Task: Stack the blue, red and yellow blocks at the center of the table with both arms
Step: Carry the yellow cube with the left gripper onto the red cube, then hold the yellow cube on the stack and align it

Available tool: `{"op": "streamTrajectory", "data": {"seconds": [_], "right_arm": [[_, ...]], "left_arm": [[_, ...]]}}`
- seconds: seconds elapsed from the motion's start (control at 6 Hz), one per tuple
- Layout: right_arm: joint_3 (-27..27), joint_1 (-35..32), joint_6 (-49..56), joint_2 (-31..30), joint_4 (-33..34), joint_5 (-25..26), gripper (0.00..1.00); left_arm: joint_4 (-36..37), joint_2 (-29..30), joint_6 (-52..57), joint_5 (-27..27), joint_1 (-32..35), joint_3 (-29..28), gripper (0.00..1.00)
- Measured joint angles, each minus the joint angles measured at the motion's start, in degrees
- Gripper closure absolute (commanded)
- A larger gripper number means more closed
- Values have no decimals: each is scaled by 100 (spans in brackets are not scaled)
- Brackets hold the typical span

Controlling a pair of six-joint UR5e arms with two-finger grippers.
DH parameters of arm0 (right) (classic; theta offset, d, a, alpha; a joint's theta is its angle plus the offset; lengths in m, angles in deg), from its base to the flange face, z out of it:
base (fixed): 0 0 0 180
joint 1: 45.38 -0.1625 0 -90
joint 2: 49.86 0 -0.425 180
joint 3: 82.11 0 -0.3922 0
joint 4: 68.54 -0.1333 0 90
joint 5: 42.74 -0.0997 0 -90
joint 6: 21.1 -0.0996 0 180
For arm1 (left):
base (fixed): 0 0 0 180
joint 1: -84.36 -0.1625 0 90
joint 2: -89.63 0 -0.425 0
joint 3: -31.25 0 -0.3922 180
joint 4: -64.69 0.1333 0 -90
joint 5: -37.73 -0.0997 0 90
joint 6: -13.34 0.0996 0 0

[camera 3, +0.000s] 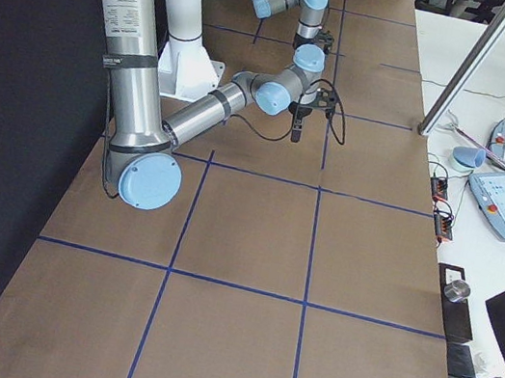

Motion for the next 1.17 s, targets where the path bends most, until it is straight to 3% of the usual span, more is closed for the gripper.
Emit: {"op": "streamTrajectory", "data": {"seconds": [0.33, 0.5, 0.67, 1.17], "right_arm": [[-12, -2, -2, 0, -2, -1, 0], [-17, -4, -9, 0, -6, -2, 0], [-16, -4, -12, -4, -7, -3, 0], [-9, 2, -13, -1, -8, -3, 0]], "left_arm": [[-2, 13, -17, -122, -81, -8, 99], [-2, 16, -15, -133, -90, -9, 92], [-5, 21, -5, -136, -92, -9, 71], [-10, 30, 58, -176, -90, -9, 76]]}}
